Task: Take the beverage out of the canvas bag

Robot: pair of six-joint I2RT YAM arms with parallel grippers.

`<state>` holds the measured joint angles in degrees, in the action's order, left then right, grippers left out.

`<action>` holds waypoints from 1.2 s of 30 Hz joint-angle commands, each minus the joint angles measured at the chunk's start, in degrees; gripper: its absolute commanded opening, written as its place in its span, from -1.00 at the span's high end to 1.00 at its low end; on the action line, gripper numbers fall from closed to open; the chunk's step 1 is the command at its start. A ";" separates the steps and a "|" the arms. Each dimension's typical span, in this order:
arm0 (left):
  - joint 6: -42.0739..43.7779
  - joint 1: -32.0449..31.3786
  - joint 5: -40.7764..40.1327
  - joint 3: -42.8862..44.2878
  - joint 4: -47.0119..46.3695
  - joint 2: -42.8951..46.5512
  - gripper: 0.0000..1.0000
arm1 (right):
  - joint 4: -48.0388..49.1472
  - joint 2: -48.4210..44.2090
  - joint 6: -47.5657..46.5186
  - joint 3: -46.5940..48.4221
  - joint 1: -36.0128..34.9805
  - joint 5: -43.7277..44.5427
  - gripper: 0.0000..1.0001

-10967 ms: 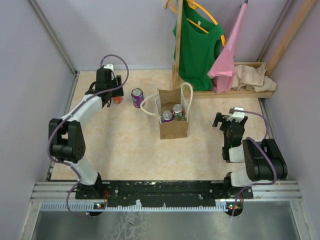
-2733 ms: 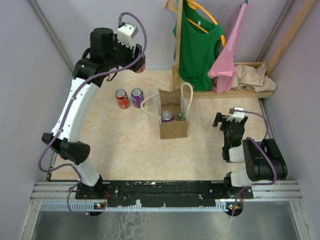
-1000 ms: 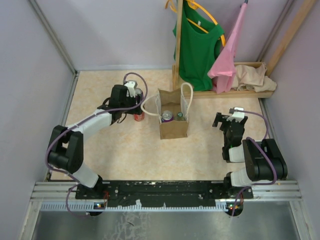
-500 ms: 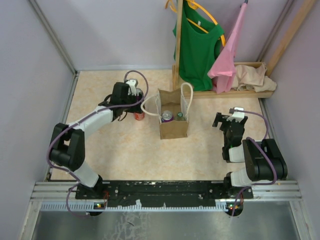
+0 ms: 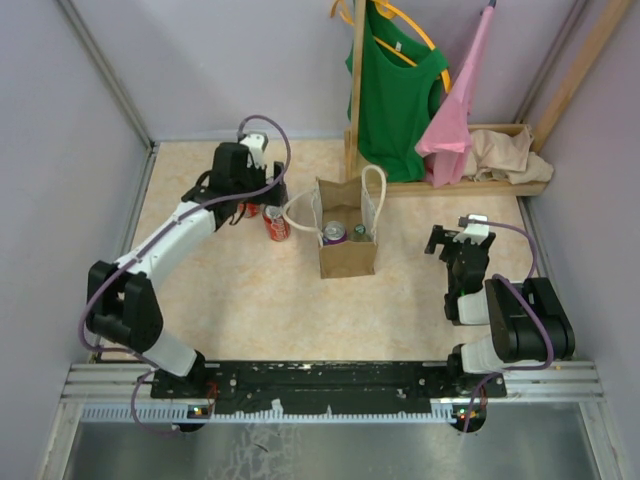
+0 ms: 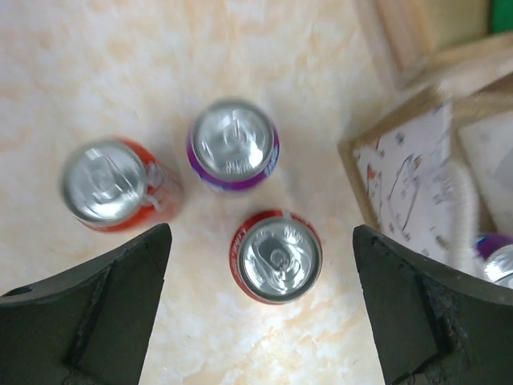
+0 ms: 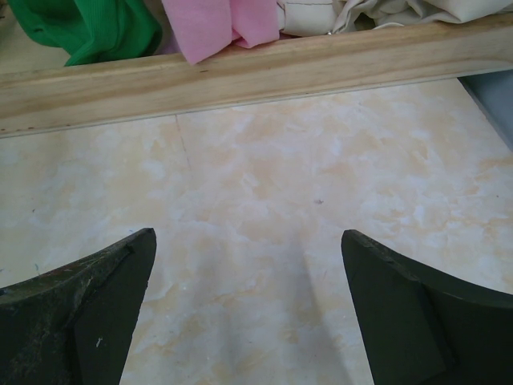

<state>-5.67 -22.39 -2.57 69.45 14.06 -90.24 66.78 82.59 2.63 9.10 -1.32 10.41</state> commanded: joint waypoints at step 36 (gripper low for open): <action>27.19 -11.54 31.19 41.14 31.86 -25.31 -0.99 | 2.92 0.03 0.09 1.18 0.07 0.16 -0.98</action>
<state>18.35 -34.04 30.04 107.81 38.89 -114.08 66.78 82.59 2.63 9.10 -1.32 10.41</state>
